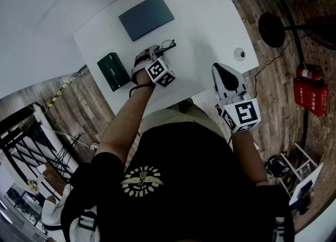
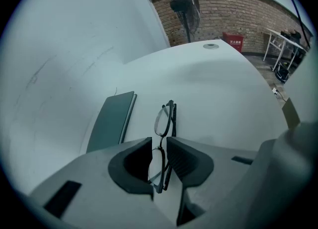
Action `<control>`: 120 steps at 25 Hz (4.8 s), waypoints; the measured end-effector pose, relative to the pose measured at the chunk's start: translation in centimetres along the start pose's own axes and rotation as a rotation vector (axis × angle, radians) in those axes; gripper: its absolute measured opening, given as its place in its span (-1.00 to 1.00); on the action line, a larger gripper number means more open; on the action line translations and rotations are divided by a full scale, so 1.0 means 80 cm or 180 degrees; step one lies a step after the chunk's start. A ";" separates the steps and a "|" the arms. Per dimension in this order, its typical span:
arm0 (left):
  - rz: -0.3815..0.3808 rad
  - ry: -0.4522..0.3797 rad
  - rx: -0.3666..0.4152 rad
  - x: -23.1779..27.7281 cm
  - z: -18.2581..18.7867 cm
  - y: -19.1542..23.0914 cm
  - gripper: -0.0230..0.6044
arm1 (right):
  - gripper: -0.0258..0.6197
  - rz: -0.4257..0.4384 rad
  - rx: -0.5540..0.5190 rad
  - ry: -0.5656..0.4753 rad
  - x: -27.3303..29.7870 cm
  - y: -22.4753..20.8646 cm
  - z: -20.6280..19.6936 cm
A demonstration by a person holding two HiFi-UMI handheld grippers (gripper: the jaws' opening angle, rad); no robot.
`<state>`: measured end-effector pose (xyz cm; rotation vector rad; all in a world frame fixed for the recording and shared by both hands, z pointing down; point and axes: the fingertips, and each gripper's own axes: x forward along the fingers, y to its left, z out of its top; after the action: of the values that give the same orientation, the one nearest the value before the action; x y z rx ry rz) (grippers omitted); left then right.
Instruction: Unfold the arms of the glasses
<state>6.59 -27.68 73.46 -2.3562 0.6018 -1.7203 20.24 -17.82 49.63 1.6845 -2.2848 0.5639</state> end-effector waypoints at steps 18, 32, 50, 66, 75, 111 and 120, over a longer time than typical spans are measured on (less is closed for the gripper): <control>0.0279 -0.0318 -0.0455 -0.023 0.006 0.036 -0.86 | -0.92 -0.0002 -0.0081 -0.0139 -0.033 0.000 0.018; 0.0223 -0.1137 -0.1760 -0.115 0.022 0.050 -0.86 | -0.92 0.0219 -0.0261 -0.0321 -0.046 0.026 0.043; 0.0224 -0.2471 -0.2803 -0.308 0.062 0.093 -0.86 | -0.92 0.0642 -0.0471 -0.0558 -0.051 0.079 0.081; 0.0233 -0.3155 -0.2838 -0.421 0.064 0.055 -0.86 | -0.92 0.1376 -0.0490 -0.0723 -0.058 0.172 0.105; 0.0379 -0.3110 -0.2860 -0.442 0.037 0.033 -0.86 | -0.81 0.1944 -0.0029 -0.0693 -0.049 0.228 0.110; 0.0692 -0.3253 -0.2982 -0.479 0.029 0.086 -0.86 | -0.87 0.2069 0.0096 -0.0585 -0.057 0.225 0.098; 0.0778 -0.3277 -0.3215 -0.487 0.013 0.099 -0.86 | -0.87 0.2085 0.0156 -0.0478 -0.054 0.224 0.074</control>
<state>-4.14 -18.93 36.21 -3.0244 1.6125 0.1529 4.64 -12.14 39.67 0.9866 -2.9524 0.6302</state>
